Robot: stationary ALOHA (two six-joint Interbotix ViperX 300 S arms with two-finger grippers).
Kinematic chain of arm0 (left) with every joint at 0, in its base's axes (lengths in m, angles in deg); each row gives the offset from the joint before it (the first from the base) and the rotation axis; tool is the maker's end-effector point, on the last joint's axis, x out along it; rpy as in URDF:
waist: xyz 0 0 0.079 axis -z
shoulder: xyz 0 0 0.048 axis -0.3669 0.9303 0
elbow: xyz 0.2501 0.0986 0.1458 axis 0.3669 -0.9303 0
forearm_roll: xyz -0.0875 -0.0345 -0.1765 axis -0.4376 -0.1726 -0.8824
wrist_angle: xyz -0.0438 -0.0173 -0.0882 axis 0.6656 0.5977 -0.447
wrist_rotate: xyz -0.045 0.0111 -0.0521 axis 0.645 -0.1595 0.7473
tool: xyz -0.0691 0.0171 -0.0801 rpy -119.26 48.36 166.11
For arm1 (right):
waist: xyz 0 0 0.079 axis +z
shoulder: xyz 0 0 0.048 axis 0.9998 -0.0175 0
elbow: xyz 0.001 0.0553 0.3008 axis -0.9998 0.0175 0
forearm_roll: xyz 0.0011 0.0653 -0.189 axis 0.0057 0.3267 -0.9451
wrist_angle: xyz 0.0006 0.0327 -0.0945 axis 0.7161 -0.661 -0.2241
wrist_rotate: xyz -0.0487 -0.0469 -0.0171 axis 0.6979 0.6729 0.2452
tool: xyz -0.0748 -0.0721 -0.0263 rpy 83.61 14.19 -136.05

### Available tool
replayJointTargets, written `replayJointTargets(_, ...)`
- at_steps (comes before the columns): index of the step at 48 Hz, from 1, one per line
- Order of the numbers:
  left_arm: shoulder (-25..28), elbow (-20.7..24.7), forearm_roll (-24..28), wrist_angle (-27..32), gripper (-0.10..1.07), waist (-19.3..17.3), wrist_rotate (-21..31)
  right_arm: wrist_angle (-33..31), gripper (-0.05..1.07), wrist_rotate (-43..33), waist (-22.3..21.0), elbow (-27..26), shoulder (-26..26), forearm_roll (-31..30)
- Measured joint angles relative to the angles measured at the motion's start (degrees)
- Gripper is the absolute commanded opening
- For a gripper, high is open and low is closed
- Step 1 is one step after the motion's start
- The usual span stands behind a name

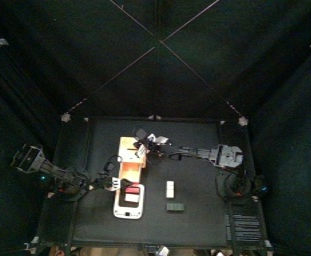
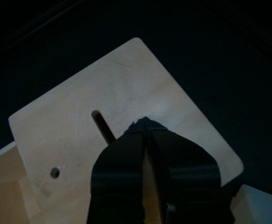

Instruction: Grab salmon

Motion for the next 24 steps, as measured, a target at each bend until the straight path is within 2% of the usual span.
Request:
replayJointTargets(9, -2.5, -0.4, 7.6, 0.0, 0.87, 0.3, 0.0, -0.1, 0.38, 0.2, 0.0, 0.0, 0.3, -0.2)
replayJointTargets(19, -7.4, -3.3, 20.0, -0.1, 0.87, 0.1, -0.3, -0.3, 0.38, 0.4, 0.1, 0.1, 1.8, -0.7)
replayJointTargets(24, -11.9, -5.9, 28.7, -0.2, 0.87, -1.5, 0.2, 0.1, 0.38, 0.4, 0.4, 0.1, 3.3, -0.9)
